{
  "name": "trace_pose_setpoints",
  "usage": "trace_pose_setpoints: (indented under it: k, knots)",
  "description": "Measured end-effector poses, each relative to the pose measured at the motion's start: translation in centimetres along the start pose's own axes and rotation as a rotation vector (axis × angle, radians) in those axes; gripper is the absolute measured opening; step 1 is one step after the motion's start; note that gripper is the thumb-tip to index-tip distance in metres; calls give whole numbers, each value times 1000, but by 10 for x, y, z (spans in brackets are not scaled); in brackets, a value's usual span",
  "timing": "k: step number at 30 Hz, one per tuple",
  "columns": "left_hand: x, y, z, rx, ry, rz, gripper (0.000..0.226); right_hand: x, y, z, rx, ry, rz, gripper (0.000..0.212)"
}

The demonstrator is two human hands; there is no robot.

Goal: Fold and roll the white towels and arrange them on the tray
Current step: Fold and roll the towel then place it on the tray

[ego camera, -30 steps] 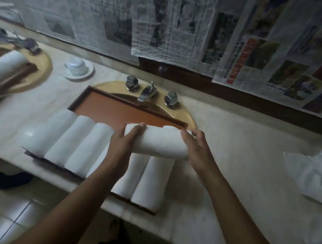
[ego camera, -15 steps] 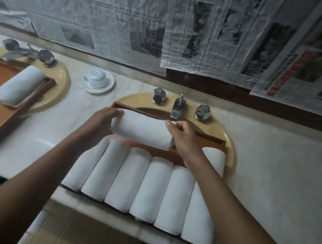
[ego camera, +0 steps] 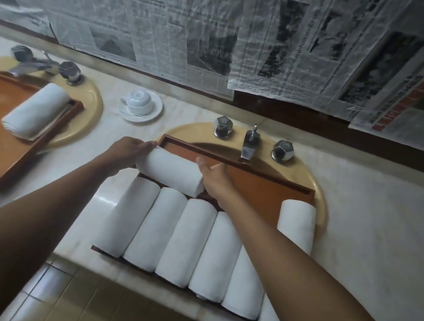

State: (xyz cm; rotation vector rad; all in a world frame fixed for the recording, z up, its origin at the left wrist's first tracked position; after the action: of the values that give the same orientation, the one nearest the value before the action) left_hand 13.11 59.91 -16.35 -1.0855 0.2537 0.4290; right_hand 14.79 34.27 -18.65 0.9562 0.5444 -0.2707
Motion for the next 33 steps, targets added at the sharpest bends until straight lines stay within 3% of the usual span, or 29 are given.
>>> trace_pose_setpoints:
  k: [3, 9, 12, 16, 20, 24, 29, 33]
  knots:
    - [7, 8, 1, 85, -73, 50, 53, 5, 1, -5, -78, 0, -64, 85]
    - [12, 4, -10, 283, -86, 9, 46, 4, -2, 1, -79, 57, -93, 61]
    - [10, 4, -12, 335, -106, -37, 43, 1, -2, 8, -261, -6, -33, 69]
    - [5, 13, -10, 232, -108, -28, 40, 8, -16, 8, -260, -11, 12, 63]
    - [-5, 23, -10, 60, -82, -40, 29, 5, -23, 13, -264, -23, 183, 36]
    - [-18, 33, -10, 52, -57, -75, 37, -9, -24, 7, -284, 82, 323, 53]
    - [-28, 34, -12, 110, -98, -108, 41, -15, -29, 1, -327, 15, 349, 53]
    - [-33, 29, -12, 169, -118, -115, 40, -19, -27, 4, -357, 56, 360, 55]
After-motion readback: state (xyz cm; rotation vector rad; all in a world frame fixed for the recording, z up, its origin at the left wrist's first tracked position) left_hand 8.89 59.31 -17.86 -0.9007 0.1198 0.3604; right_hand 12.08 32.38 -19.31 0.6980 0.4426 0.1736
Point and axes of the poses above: each hand's wrist, its own x-axis towards the middle knuckle, its own z-axis out of the back of the hand, y = z × x, the point moved 4 cm from there along x, towards the middle knuckle, and after that the axes turned 3 degrees about -z, right-handed, at the moved point
